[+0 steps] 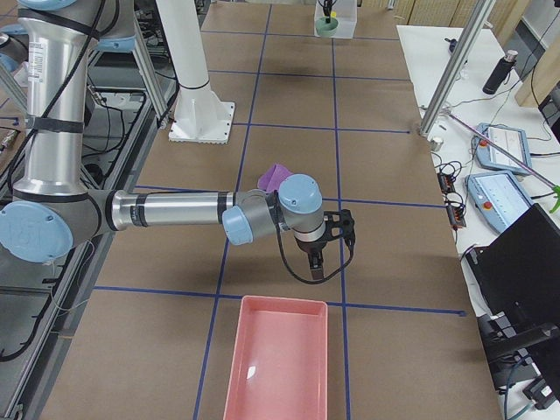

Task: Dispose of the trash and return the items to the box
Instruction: 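Lift the green bowl with the left gripper and place it in the clear bin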

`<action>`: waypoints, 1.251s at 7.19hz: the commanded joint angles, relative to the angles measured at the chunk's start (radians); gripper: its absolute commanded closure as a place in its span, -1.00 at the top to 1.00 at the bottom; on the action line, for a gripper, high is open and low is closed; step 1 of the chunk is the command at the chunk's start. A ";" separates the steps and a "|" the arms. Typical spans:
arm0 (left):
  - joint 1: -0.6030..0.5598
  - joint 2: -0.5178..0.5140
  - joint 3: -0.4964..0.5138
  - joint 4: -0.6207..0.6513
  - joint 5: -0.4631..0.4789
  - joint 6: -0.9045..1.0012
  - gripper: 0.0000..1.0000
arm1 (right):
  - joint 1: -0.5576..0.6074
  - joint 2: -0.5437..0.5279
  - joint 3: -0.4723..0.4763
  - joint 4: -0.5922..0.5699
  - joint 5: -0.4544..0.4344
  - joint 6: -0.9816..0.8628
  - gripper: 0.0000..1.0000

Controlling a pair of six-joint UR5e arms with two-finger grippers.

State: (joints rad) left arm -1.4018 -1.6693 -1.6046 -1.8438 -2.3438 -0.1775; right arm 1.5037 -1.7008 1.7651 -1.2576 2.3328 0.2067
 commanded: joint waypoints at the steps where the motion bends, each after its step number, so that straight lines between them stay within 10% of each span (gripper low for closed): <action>1: -0.228 -0.105 0.226 0.154 -0.022 0.384 -1.00 | -0.003 0.004 0.002 0.001 0.002 0.010 1.00; 3: -0.312 -0.226 0.519 0.134 -0.005 0.475 -1.00 | -0.011 0.004 0.001 0.001 0.000 0.010 1.00; 9: -0.141 -0.264 0.667 -0.222 0.161 0.110 -1.00 | -0.022 0.004 0.001 0.001 -0.004 0.008 1.00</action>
State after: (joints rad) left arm -1.5660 -1.9293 -0.9406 -2.0496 -2.1928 -0.0407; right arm 1.4831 -1.6966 1.7643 -1.2563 2.3287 0.2152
